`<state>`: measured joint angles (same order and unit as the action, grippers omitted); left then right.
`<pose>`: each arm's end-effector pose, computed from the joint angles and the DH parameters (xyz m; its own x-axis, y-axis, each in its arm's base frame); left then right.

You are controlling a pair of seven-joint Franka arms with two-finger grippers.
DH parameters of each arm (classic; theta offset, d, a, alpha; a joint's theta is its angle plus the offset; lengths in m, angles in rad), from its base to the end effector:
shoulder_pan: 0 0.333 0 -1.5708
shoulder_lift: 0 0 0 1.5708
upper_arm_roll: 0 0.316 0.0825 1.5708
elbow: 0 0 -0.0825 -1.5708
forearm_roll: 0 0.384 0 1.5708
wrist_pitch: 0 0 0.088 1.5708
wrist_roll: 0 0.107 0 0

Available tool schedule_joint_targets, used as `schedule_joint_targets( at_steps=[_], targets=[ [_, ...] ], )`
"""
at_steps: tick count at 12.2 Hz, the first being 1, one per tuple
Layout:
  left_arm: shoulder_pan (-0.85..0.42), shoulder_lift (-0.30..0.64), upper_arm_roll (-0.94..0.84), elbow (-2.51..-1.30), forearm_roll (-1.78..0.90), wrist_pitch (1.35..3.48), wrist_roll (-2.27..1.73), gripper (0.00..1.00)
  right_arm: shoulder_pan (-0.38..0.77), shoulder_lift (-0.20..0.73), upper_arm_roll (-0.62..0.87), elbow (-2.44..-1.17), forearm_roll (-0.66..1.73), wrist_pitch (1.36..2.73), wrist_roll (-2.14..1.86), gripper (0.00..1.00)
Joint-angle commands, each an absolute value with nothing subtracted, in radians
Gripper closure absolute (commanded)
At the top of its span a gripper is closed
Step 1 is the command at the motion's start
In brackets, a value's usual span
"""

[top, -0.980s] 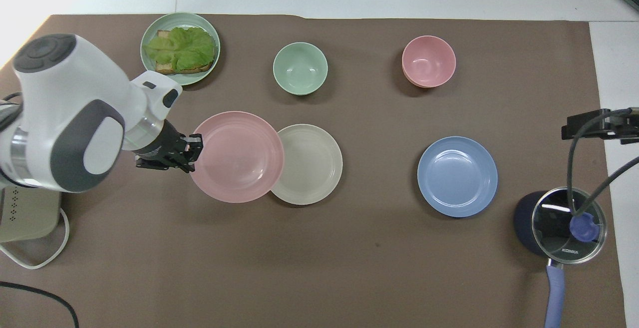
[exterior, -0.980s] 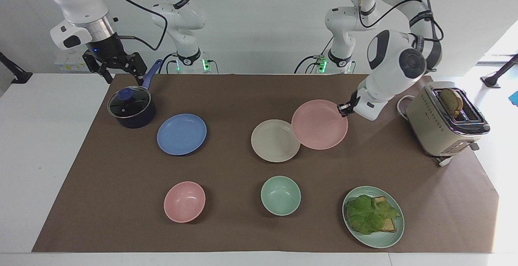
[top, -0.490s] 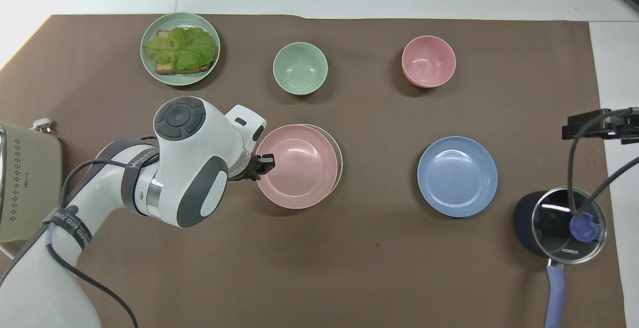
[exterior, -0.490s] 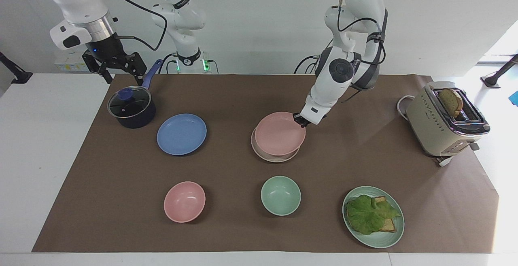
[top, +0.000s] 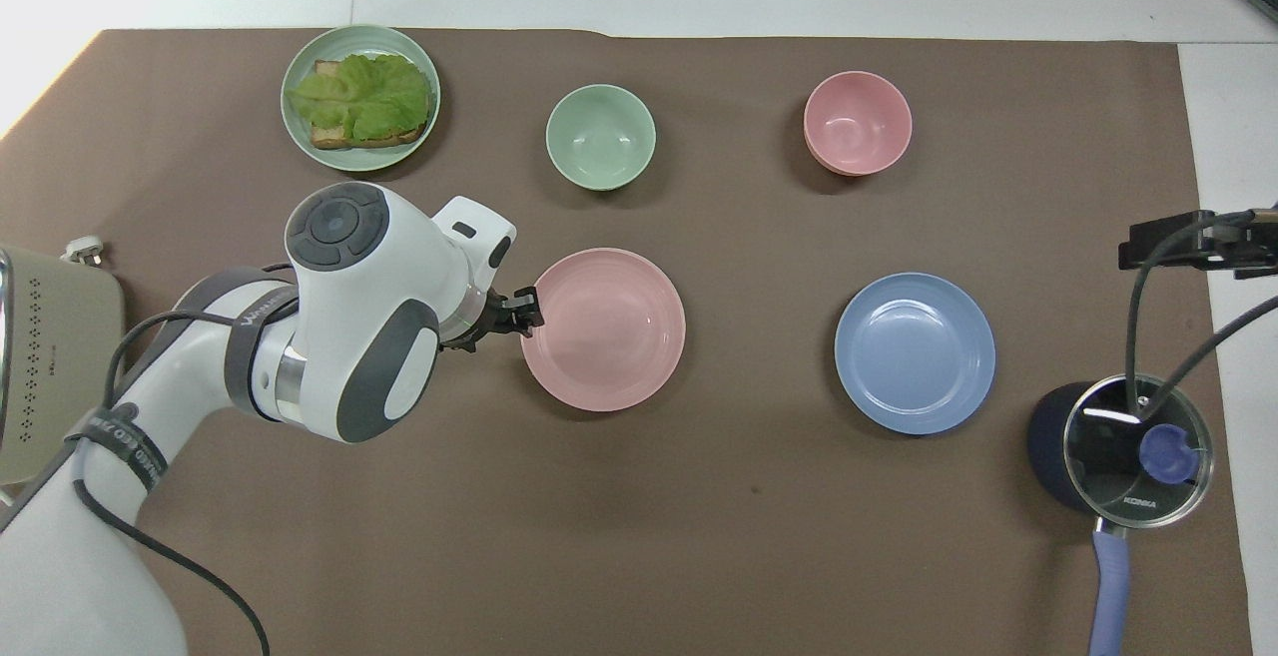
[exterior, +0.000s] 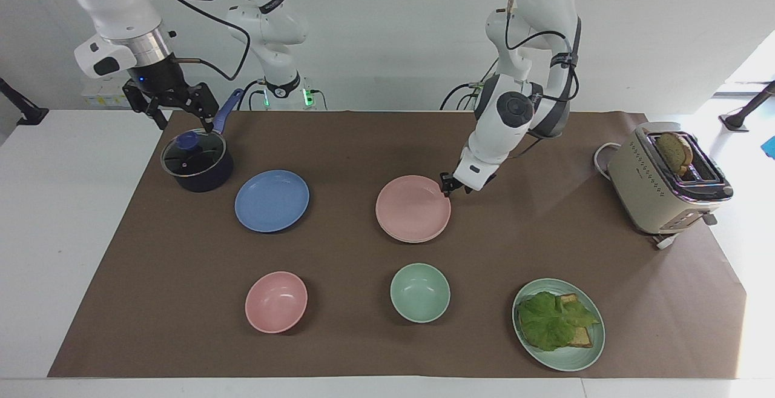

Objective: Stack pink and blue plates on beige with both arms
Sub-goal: 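Release the pink plate and withdraw the left gripper, then grasp the blue plate's rim with the right gripper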

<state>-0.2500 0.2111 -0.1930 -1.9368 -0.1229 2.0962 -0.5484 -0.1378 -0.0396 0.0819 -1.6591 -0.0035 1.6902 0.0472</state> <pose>0.5378 -0.2571 0.3757 0.9789 0.1652 -0.1201 0.1769 -0.9797 0.0940 0.5520 -0.0303 0.6151 0.9922 -0.1022 0.0707 -0.1027 -0.9947 0.0034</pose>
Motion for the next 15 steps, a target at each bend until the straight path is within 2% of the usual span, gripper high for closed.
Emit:
schedule_joint_targets(
  at_steps=[1,6,8,11,15],
  targets=[
    [-0.154,0.186,-0.186,-1.861,-0.005,1.979,-0.450,0.00,-0.156,-0.034,0.086,-1.755,0.008,1.800,0.040,0.00],
    [0.027,0.109,-0.181,-1.650,0.014,1.752,-0.099,0.00,-0.169,0.135,0.086,-1.807,0.006,1.956,-0.061,0.00],
    [0.051,0.091,-0.181,-1.589,0.021,1.680,-0.066,0.00,-0.169,0.140,0.086,-1.905,0.008,2.063,-0.064,0.00],
    [0.052,0.037,-0.179,-1.581,0.018,1.649,-0.041,0.00,-0.163,0.166,0.087,-2.035,0.008,2.195,-0.074,0.00],
    [0.061,0.035,-0.179,-1.583,0.014,1.651,-0.049,0.00,-0.164,0.186,0.089,-2.161,0.009,2.307,-0.084,0.00]
  ],
)
